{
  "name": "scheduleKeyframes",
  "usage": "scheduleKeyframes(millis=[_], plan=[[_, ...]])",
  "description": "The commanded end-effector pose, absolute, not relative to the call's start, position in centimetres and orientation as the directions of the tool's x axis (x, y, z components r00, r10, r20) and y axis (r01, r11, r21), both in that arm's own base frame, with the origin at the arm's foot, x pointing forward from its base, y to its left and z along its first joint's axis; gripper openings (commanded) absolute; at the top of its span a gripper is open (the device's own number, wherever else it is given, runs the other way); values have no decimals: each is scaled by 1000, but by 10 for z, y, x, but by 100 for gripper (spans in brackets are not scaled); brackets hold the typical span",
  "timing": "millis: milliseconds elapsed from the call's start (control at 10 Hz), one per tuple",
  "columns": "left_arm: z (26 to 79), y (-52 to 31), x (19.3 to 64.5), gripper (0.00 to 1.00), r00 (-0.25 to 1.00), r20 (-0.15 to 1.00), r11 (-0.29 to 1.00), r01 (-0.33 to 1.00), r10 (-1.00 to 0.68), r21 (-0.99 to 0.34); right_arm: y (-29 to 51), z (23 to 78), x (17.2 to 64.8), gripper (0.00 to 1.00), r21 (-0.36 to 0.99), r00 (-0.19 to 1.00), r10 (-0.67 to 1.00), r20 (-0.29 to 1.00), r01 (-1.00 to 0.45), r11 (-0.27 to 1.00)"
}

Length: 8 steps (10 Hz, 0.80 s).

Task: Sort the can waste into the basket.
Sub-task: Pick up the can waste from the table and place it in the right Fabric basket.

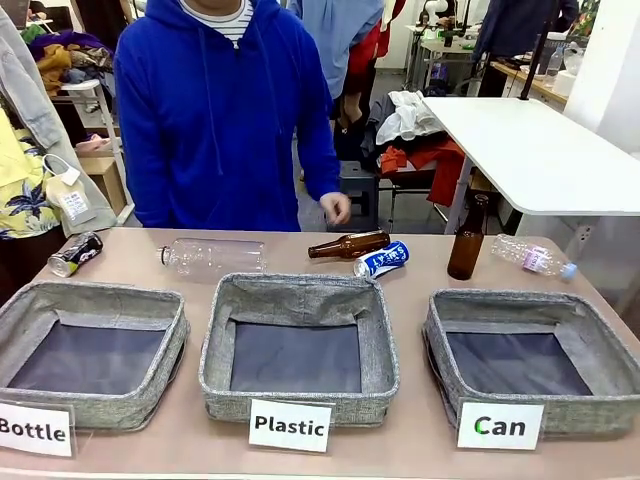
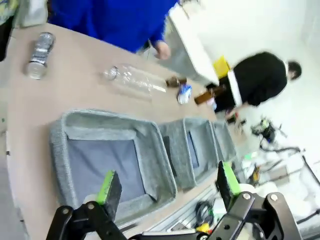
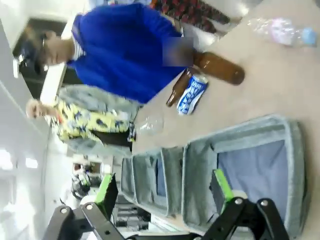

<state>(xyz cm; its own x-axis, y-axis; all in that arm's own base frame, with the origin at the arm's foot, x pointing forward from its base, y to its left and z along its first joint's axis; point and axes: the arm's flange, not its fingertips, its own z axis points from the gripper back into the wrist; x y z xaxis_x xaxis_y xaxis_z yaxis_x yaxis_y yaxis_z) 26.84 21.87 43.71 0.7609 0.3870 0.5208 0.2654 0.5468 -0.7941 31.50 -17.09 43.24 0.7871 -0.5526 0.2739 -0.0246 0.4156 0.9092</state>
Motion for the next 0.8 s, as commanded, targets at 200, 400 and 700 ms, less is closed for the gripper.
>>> scheduleKeyframes(millis=[200,400,700], plan=[[427,237,259,100,727,497,523,222,474,-823,-171,432,315,100,909,787,-553,274,-25,416],[427,237,259,100,727,497,523,222,474,-823,-171,432,315,100,909,787,-553,274,-25,416],[460,208,275,100,681,635,766,170,363,-620,-171,432,315,100,909,787,-553,274,-25,416]])
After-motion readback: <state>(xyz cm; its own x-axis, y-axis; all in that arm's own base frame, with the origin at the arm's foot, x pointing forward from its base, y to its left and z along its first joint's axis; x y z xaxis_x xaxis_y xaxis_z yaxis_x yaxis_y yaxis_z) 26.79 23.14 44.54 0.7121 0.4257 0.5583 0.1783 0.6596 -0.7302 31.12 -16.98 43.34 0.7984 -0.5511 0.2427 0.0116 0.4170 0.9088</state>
